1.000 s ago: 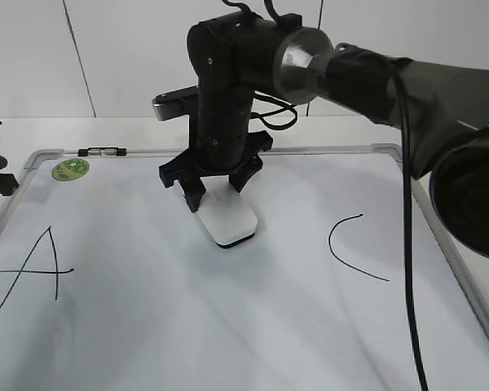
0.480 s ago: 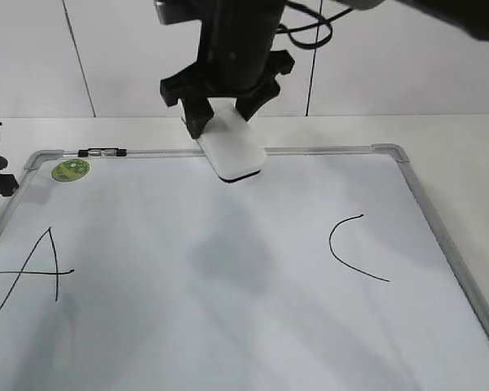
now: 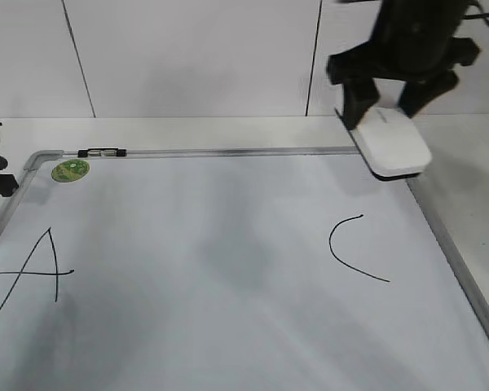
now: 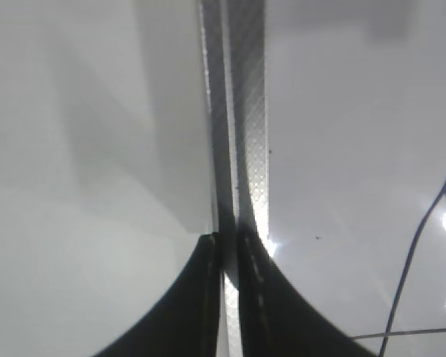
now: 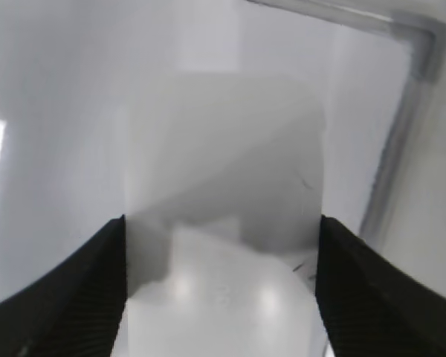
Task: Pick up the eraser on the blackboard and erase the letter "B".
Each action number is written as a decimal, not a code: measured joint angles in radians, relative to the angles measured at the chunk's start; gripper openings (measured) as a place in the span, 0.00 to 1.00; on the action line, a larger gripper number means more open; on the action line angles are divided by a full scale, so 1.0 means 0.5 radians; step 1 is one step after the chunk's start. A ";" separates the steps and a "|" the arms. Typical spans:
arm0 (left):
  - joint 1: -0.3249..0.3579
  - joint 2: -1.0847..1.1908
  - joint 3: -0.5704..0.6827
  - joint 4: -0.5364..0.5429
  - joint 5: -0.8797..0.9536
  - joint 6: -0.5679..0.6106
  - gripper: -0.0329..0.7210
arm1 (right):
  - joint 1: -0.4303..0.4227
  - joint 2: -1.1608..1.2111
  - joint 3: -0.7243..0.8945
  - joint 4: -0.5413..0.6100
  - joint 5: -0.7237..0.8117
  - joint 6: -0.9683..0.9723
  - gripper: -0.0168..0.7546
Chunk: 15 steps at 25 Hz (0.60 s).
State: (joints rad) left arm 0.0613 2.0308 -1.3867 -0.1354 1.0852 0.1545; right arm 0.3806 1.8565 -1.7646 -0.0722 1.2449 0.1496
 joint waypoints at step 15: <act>0.000 0.005 0.000 -0.044 0.047 0.000 0.07 | -0.232 -0.086 0.479 -0.139 -0.013 0.041 0.76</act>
State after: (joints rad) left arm 0.0613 2.0330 -1.3867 -0.1576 1.1085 0.1545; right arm 0.2648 1.8136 -1.5251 -0.1415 1.2384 0.1703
